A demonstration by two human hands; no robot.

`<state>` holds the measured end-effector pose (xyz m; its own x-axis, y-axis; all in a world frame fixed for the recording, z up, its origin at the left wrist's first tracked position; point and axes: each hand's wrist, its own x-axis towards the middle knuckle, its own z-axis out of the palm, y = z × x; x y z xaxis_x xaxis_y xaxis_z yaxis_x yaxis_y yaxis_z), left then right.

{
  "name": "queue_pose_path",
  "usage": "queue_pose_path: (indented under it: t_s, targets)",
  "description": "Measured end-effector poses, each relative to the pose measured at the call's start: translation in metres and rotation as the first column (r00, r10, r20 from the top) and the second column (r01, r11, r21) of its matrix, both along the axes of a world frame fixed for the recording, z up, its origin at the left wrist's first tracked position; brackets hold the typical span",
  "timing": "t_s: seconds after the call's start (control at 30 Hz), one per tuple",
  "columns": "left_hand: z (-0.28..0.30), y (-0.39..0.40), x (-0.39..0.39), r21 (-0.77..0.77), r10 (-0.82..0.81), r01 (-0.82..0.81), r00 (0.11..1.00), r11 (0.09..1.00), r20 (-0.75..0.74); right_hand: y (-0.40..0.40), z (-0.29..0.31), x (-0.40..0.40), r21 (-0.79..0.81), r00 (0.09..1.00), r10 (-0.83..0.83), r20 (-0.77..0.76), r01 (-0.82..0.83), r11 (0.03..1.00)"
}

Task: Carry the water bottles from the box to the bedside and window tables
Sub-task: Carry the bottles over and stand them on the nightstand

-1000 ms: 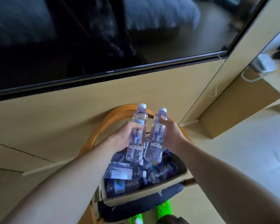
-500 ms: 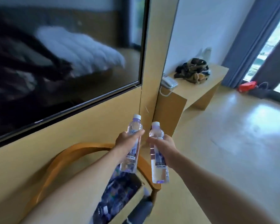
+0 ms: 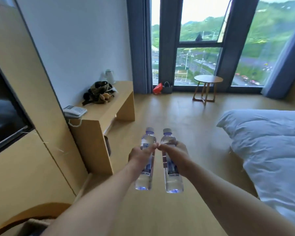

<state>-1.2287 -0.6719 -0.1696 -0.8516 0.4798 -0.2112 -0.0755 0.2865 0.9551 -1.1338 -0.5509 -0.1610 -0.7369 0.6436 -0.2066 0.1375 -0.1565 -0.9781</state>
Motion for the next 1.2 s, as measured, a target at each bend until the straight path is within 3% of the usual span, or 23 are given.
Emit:
queue_pose_path:
  t_s: [0.17, 0.3, 0.5, 0.67, 0.87, 0.97, 1.2]
  targets:
    - [0.003, 0.104, 0.079, 0.004, -0.218, 0.219, 0.975, 0.976, -0.026, 0.087, -0.001, 0.098, -0.028, 0.969, -0.246, -0.016, 0.245, 0.969]
    - [0.002, 0.184, 0.143, 0.001, -0.421, 0.421, 0.907, 0.907, -0.031, 0.146, -0.005, 0.178, -0.047, 0.912, -0.411, -0.006, 0.41, 0.911]
    - [-0.008, 0.306, 0.25, -0.046, -0.655, 0.654, 0.755, 0.755, -0.029, 0.223, -0.023, 0.309, 0.004, 0.69, -0.719, 0.089, 0.721, 0.693]
    - [-0.019, 0.4, 0.352, -0.04, -0.837, 0.837, 0.547, 0.546, 0.021, 0.284, -0.038, 0.417, 0.001, 0.46, -0.877, 0.143, 0.886, 0.465]
    - [-0.029, 0.528, 0.475, -0.044, -0.944, 0.947, 0.321, 0.319, 0.069, 0.366, -0.038, 0.535, 0.024, 0.188, -0.968, 0.167, 0.981, 0.194]
    - [-0.025, 0.573, 0.528, -0.033, -0.97, 0.975, 0.22, 0.218, 0.104, 0.391, -0.029, 0.581, 0.038, 0.119, -0.969, 0.216, 0.991, 0.13]
    - [-0.022, 0.646, 0.661, -0.045, -0.995, 0.998, -0.039, -0.044, 0.089, 0.424, -0.03, 0.691, 0.067, -0.149, -0.95, 0.273, 0.988, -0.136]
